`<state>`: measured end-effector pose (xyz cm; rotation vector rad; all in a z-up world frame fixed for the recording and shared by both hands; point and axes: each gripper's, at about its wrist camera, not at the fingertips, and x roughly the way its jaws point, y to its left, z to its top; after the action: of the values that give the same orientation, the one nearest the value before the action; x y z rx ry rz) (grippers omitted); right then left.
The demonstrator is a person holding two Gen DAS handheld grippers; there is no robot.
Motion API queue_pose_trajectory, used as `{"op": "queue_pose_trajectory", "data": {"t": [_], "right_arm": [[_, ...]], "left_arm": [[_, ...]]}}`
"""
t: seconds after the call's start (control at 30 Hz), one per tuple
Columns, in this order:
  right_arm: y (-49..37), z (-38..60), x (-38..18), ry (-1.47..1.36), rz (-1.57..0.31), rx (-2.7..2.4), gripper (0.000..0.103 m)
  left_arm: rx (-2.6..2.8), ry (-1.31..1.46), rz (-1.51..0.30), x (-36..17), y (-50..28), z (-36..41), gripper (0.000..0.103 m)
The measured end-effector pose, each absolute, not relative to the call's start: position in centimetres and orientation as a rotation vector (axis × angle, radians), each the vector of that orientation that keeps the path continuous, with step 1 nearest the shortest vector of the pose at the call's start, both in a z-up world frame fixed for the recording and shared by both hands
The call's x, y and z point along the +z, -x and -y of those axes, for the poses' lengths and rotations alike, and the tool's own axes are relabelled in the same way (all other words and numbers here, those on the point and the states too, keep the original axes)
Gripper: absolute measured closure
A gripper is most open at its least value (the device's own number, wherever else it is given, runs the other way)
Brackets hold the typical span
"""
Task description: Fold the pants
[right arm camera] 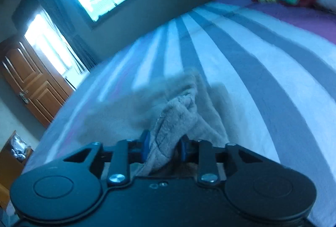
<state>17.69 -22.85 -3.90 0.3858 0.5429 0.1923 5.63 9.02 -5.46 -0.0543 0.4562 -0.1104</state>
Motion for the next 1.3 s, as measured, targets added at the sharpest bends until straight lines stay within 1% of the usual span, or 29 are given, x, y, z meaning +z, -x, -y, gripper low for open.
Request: {"op": "queue_pose_trajectory", "data": {"t": [0.07, 0.13, 0.17, 0.2, 0.23, 0.27, 0.3, 0.33, 0.37, 0.4, 0.43, 0.47, 0.53, 0.67, 0.7, 0.73, 0.8, 0.9, 0.97, 1.0, 1.03, 1.07, 1.13, 1.17, 1.3], "right_arm": [[-16.0, 22.9, -1.7, -0.415, -0.442, 0.239, 0.08], [-15.0, 23.3, -1.3, -0.412, -0.413, 0.209, 0.081], [-15.3, 23.8, -2.1, -0.423, -0.447, 0.167, 0.08], [-16.1, 24.7, -3.7, -0.469, -0.531, 0.125, 0.079], [-16.9, 25.6, -5.2, -0.541, -0.62, 0.118, 0.077], [-16.7, 26.1, -6.0, -0.596, -0.645, 0.133, 0.075], [-15.7, 26.2, -5.8, -0.598, -0.605, 0.141, 0.067], [-14.6, 26.0, -5.2, -0.576, -0.564, 0.134, 0.044], [-13.7, 25.9, -4.8, -0.566, -0.539, 0.126, 0.026], [-12.9, 26.2, -4.8, -0.584, -0.526, 0.126, 0.027], [-12.4, 26.5, -5.1, -0.616, -0.535, 0.137, 0.036], [-12.4, 26.7, -5.5, -0.643, -0.561, 0.145, 0.038], [-13.0, 26.8, -6.6, -0.667, -0.621, 0.136, 0.046], [-15.4, 26.2, -8.5, -0.712, -0.651, 0.138, 0.048], [-16.2, 26.0, -8.5, -0.715, -0.656, 0.13, 0.05], [-16.7, 25.8, -8.2, -0.698, -0.663, 0.119, 0.061], [-16.8, 24.4, -6.1, -0.601, -0.635, 0.144, 0.066], [-14.5, 22.5, -1.6, -0.499, -0.471, 0.249, 0.067], [-13.0, 22.2, -0.8, -0.476, -0.414, 0.275, 0.067], [-12.5, 22.4, -1.3, -0.471, -0.405, 0.255, 0.067], [-12.6, 22.9, -2.4, -0.494, -0.429, 0.224, 0.067], [-12.8, 23.8, -4.2, -0.54, -0.495, 0.176, 0.067], [-14.0, 24.7, -8.1, -0.607, -0.679, 0.063, 0.067], [-13.5, 24.8, -8.5, -0.609, -0.658, 0.069, 0.067], [-11.4, 24.4, -6.3, -0.593, -0.542, 0.123, 0.067]], "left_arm": [[-0.121, 0.081, -0.492, -6.4, -6.1, -9.2, 0.036], [-0.129, 0.087, -0.496, -6.5, -6.2, -9.3, 0.036], [-0.128, 0.087, -0.5, -6.6, -6.3, -9.3, 0.036], [-0.127, 0.092, -0.503, -6.7, -6.3, -9.4, 0.036], [-0.129, 0.102, -0.507, -6.8, -6.4, -9.5, 0.036], [-0.129, 0.11, -0.508, -6.8, -6.4, -9.5, 0.036], [-0.129, 0.115, -0.509, -6.9, -6.5, -9.6, 0.036], [-0.129, 0.117, -0.511, -7.0, -6.6, -9.6, 0.036], [-0.127, 0.119, -0.511, -7.0, -6.6, -9.5, 0.036], [-0.123, 0.116, -0.504, -6.8, -6.4, -9.4, 0.036], [-0.124, 0.109, -0.487, -6.7, -6.2, -9.2, 0.036], [-0.126, 0.101, -0.462, -6.5, -5.9, -9.2, 0.036], [-0.124, 0.098, -0.454, -6.3, -5.9, -9.1, 0.036], [-0.121, 0.151, -0.523, -6.7, -6.9, -9.6, 0.036], [-0.121, 0.164, -0.529, -6.9, -7.0, -9.8, 0.036], [-0.118, 0.17, -0.531, -7.0, -7.1, -9.8, 0.036], [-0.117, 0.175, -0.528, -7.2, -7.1, -9.9, 0.036], [-0.118, 0.186, -0.52, -7.5, -7.0, -10.0, 0.036], [-0.121, 0.19, -0.519, -7.6, -7.1, -10.1, 0.036], [-0.12, 0.193, -0.52, -7.6, -7.1, -10.1, 0.036], [-0.122, 0.201, -0.52, -7.7, -7.2, -10.3, 0.036], [-0.123, 0.206, -0.519, -7.7, -7.2, -10.3, 0.036], [-0.122, 0.21, -0.521, -7.7, -7.2, -10.4, 0.036], [-0.12, 0.213, -0.52, -7.7, -7.2, -10.4, 0.036], [-0.12, 0.206, -0.523, -7.8, -7.3, -10.2, 0.036]]}}
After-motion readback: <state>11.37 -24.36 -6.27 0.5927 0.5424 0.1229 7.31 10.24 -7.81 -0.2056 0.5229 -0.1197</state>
